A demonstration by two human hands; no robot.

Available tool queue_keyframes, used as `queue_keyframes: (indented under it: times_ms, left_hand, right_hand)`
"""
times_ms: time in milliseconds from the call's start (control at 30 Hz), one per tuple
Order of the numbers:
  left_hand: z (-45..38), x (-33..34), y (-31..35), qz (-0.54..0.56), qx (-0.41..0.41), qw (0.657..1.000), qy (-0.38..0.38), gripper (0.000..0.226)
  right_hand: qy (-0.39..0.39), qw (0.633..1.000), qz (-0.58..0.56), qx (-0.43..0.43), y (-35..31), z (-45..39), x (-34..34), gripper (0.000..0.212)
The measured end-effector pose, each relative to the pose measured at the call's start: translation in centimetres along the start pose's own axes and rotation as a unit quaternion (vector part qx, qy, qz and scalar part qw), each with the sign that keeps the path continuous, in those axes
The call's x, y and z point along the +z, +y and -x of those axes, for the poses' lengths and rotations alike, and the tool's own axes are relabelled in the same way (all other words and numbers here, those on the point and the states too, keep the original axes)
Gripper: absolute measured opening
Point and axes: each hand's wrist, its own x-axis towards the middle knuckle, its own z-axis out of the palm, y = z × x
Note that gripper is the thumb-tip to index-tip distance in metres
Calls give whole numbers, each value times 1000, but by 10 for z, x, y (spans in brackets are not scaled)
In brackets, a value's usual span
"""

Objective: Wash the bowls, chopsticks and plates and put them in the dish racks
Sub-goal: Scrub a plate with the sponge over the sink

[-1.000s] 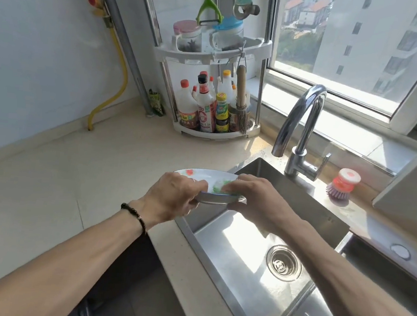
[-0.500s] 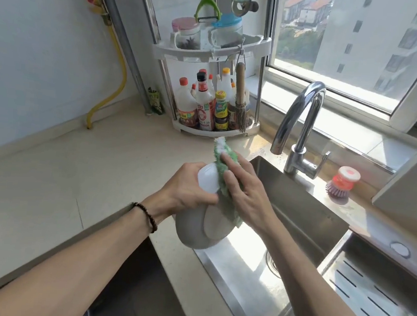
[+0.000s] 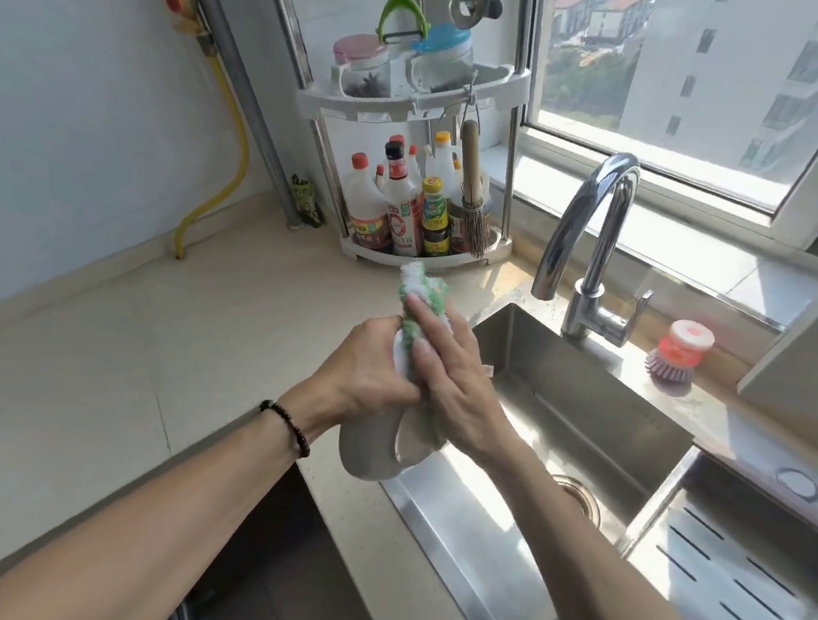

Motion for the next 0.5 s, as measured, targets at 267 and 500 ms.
queue_keyframes:
  times_ms: [267, 500]
  left_hand:
    - [4, -3, 6, -68, 0, 998, 19, 31]
    - [8, -9, 4, 30, -27, 997, 66, 33]
  right_hand:
    - [70, 996, -24, 57, 0, -1, 14, 52]
    - [104, 987, -48, 109, 2, 2, 9, 55]
